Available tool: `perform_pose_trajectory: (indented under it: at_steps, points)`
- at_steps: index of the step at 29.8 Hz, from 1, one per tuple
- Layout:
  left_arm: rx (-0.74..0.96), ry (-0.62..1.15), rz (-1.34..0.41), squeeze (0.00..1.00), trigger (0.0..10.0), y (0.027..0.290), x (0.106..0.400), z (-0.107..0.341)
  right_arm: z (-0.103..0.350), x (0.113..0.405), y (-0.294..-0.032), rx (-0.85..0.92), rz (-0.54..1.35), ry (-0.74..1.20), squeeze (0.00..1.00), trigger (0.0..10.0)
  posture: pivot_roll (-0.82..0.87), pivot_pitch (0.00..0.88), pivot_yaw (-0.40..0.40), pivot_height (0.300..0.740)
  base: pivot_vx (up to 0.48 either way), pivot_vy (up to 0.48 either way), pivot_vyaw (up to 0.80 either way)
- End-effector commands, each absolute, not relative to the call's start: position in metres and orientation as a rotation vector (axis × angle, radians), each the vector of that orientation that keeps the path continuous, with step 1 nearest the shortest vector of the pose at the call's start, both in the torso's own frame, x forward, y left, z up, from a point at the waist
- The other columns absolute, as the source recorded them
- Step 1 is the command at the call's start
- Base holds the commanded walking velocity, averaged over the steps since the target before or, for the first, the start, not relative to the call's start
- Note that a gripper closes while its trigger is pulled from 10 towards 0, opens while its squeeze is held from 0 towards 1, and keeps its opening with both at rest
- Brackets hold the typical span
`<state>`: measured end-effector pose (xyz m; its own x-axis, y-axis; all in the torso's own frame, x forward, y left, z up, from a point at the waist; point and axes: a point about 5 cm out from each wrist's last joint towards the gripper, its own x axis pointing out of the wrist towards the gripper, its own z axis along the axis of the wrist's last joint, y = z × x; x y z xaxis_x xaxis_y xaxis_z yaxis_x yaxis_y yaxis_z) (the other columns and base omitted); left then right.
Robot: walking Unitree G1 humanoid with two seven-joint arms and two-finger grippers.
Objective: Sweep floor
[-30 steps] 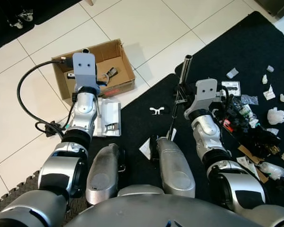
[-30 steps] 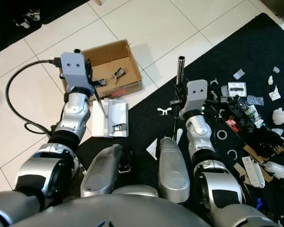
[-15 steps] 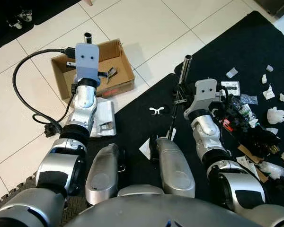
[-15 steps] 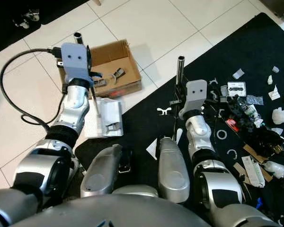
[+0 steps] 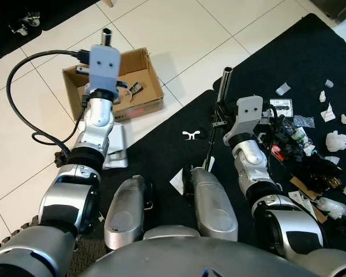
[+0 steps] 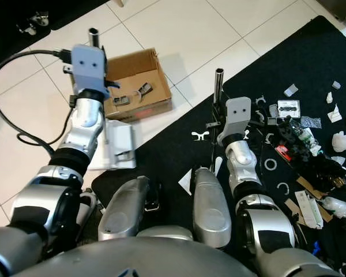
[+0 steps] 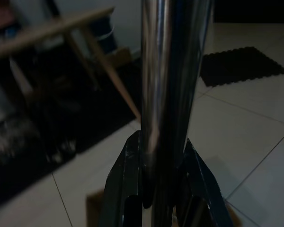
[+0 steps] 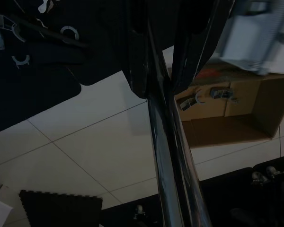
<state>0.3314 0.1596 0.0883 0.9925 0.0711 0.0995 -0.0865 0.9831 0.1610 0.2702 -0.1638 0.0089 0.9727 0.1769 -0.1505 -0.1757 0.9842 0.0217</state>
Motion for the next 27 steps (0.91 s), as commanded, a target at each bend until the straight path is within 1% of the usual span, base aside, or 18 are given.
perform_pose_trajectory:
  at_steps: [1, 3, 6, 9, 11, 14, 17, 20, 23, 25, 27]
  points:
    - [0.095, -0.098, 0.073, 0.00, 10.0, 0.153, 0.333, 0.092, 0.004, 0.266, -0.167, 0.003, 0.167, 0.173, 0.00, 10.0, -0.02, 0.114, 0.009, 0.740, 0.000, 0.000, 0.00]
    - [0.017, -0.088, 0.070, 0.00, 10.0, 0.151, 0.333, 0.092, 0.004, 0.266, -0.166, 0.003, 0.169, 0.173, 0.00, 10.0, -0.02, 0.114, 0.008, 0.740, 0.000, 0.000, 0.00]
    - [-0.031, -0.090, 0.065, 0.00, 10.0, 0.149, 0.333, 0.093, 0.004, 0.266, -0.166, 0.003, 0.169, 0.173, 0.00, 10.0, -0.02, 0.114, 0.007, 0.740, 0.000, 0.000, 0.00]
    - [-0.149, -0.100, 0.055, 0.00, 10.0, 0.145, 0.336, 0.101, 0.004, 0.266, -0.166, 0.002, 0.171, 0.172, 0.00, 10.0, -0.02, 0.115, 0.006, 0.740, 0.000, 0.000, 0.00]
    - [-0.176, -0.103, 0.053, 0.00, 10.0, 0.145, 0.337, 0.102, 0.004, 0.266, -0.166, 0.002, 0.172, 0.172, 0.00, 10.0, -0.02, 0.115, 0.006, 0.740, 0.000, 0.000, 0.00]
    - [-0.268, -0.137, 0.035, 0.00, 10.0, 0.145, 0.341, 0.116, 0.004, 0.267, -0.166, 0.001, 0.172, 0.172, 0.00, 10.0, -0.02, 0.115, 0.005, 0.740, 0.000, 0.000, 0.00]
    - [-0.284, -0.148, 0.030, 0.00, 10.0, 0.145, 0.342, 0.120, 0.004, 0.267, -0.166, 0.001, 0.172, 0.171, 0.00, 10.0, -0.02, 0.115, 0.005, 0.740, 0.000, 0.000, 0.00]
    - [-0.300, -0.210, 0.003, 0.00, 10.0, 0.143, 0.346, 0.140, 0.004, 0.267, -0.166, 0.001, 0.173, 0.172, 0.00, 10.0, -0.02, 0.115, 0.007, 0.740, 0.000, 0.000, 0.00]
    - [-0.289, -0.234, -0.004, 0.00, 10.0, 0.143, 0.347, 0.147, 0.004, 0.267, -0.165, 0.001, 0.174, 0.172, 0.00, 10.0, -0.02, 0.114, 0.007, 0.740, 0.000, 0.000, 0.00]
    - [-0.275, -0.296, -0.023, 0.00, 10.0, 0.142, 0.350, 0.166, 0.004, 0.267, -0.165, 0.002, 0.175, 0.172, 0.00, 10.0, -0.02, 0.113, 0.008, 0.740, 0.000, 0.000, 0.00]
    - [-0.275, -0.296, -0.023, 0.00, 10.0, 0.142, 0.350, 0.166, 0.004, 0.267, -0.165, 0.002, 0.175, 0.172, 0.00, 10.0, -0.02, 0.113, 0.008, 0.740, 0.000, 0.000, 0.00]
